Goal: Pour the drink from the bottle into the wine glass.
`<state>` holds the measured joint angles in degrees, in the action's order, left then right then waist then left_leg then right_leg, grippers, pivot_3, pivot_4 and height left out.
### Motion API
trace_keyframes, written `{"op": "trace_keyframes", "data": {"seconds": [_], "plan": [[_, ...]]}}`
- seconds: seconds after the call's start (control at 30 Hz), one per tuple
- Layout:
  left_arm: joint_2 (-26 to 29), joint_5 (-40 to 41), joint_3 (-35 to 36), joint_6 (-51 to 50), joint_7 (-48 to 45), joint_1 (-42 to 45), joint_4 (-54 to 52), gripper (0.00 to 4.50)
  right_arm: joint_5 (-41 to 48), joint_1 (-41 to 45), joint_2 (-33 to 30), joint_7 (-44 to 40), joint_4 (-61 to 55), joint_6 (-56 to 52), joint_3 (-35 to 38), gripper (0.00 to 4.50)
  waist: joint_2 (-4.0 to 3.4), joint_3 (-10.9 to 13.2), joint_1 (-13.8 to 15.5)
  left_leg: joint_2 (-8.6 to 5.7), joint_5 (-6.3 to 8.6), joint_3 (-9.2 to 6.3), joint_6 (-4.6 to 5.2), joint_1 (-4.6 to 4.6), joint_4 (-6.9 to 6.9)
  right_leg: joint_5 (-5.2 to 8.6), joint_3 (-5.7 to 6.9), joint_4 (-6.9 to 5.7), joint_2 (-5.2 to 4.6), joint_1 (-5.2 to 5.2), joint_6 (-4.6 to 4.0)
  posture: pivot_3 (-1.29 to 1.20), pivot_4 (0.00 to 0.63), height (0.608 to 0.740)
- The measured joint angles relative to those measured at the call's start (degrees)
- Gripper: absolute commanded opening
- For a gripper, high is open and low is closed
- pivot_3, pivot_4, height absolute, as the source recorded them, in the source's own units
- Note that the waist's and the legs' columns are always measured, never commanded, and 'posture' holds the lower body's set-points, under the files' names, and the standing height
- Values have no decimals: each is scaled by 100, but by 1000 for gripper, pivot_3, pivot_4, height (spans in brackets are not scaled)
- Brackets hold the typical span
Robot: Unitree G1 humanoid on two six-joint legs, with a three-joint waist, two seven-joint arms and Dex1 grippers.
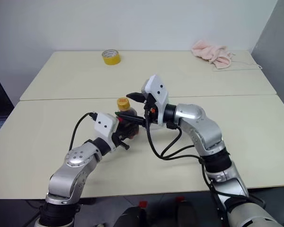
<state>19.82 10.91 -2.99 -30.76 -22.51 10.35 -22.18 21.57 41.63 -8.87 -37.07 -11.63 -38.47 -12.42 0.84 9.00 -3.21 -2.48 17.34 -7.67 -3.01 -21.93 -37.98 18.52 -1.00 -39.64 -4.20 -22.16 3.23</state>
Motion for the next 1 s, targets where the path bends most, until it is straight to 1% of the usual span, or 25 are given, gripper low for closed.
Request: {"op": "trace_keyframes", "data": {"seconds": [0.2,0.33,0.77,1.0], "plan": [[-95,-89,1,16,198,18,1,844,-108,-2,487,953,-124,-389,-6,3715,0,0,-2,-4,0,2,0,-1,1,0,-1,1,-1,-1,0,0,150,740],[-109,-119,-1,32,239,47,1,844,-234,1,648,1343,-128,-549,-8,3715,0,0,-3,-3,0,2,0,-1,1,0,-1,0,-1,-2,0,0,150,740],[-201,-238,-1,108,447,61,3,844,-375,1,696,1970,-655,-1038,-119,3715,0,0,-4,-3,0,3,0,-1,2,0,-2,-1,0,-4,0,0,150,740],[-209,-308,0,109,479,62,8,843,-464,-2,785,2122,-744,-1097,-245,3715,0,0,-4,-3,0,3,0,-1,2,0,-2,-1,0,-4,0,0,150,740]]}}
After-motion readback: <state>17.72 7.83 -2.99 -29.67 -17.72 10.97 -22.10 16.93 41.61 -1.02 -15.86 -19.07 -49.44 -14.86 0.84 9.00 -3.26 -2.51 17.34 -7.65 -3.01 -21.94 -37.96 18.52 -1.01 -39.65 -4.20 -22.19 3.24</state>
